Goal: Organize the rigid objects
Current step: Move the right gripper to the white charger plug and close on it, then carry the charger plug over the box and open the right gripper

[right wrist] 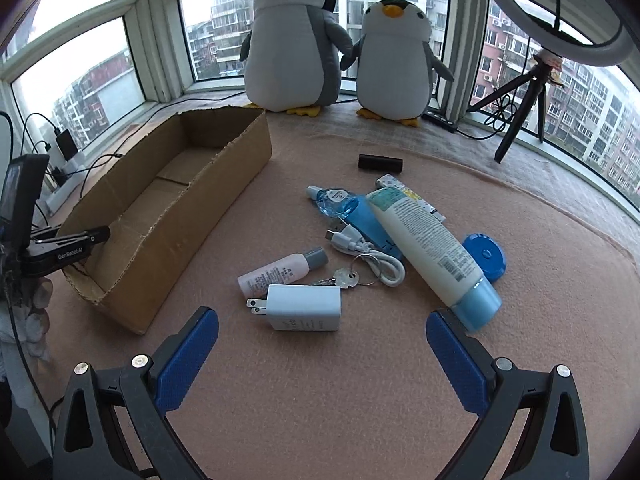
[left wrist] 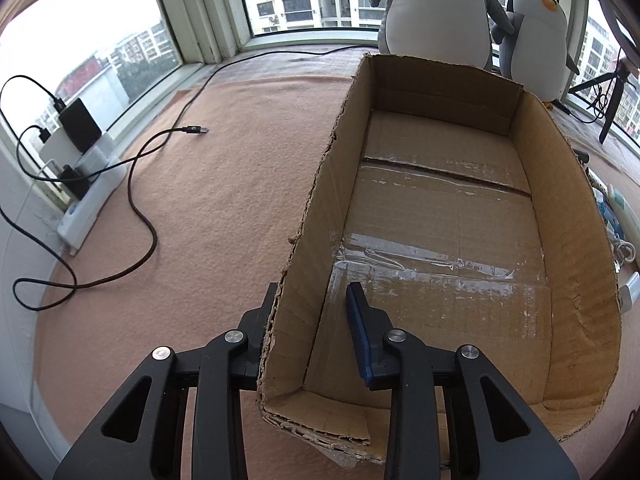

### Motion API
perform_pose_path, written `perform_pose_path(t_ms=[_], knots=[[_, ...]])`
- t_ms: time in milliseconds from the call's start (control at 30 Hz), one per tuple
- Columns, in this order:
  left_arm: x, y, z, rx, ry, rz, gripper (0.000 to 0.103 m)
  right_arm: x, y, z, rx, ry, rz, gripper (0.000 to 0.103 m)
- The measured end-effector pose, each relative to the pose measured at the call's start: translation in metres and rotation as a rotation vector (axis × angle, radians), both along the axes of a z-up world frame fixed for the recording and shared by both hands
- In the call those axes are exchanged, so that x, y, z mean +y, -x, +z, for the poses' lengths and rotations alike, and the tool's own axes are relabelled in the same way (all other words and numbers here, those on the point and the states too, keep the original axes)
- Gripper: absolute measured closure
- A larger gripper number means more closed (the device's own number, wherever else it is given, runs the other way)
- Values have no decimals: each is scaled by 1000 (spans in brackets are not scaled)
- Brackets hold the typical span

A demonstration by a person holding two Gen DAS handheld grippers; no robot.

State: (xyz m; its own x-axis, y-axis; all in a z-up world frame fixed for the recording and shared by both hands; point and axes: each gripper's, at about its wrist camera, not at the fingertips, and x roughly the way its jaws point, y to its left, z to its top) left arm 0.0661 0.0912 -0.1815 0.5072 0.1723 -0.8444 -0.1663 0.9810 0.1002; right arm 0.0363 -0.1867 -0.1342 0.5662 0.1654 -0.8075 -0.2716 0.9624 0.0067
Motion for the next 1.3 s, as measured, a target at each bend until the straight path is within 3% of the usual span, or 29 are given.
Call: perform_pose_path(t_ms=[467, 633, 767, 833, 1300], knots=[[0, 1, 0, -6, -3, 5, 73, 21, -32, -34, 65, 93, 27, 1], [0, 1, 0, -6, -2, 5, 73, 20, -38, -39, 81, 95, 27, 18], [1, 1, 0, -7, -4, 5, 73, 19, -38, -40, 89, 96, 32, 26], [0, 1, 0, -8, -6, 5, 73, 19, -38, -42, 99, 92, 36, 43], [-1, 2, 0, -11, -10, 6, 73, 13, -29, -31, 83, 60, 29, 43]])
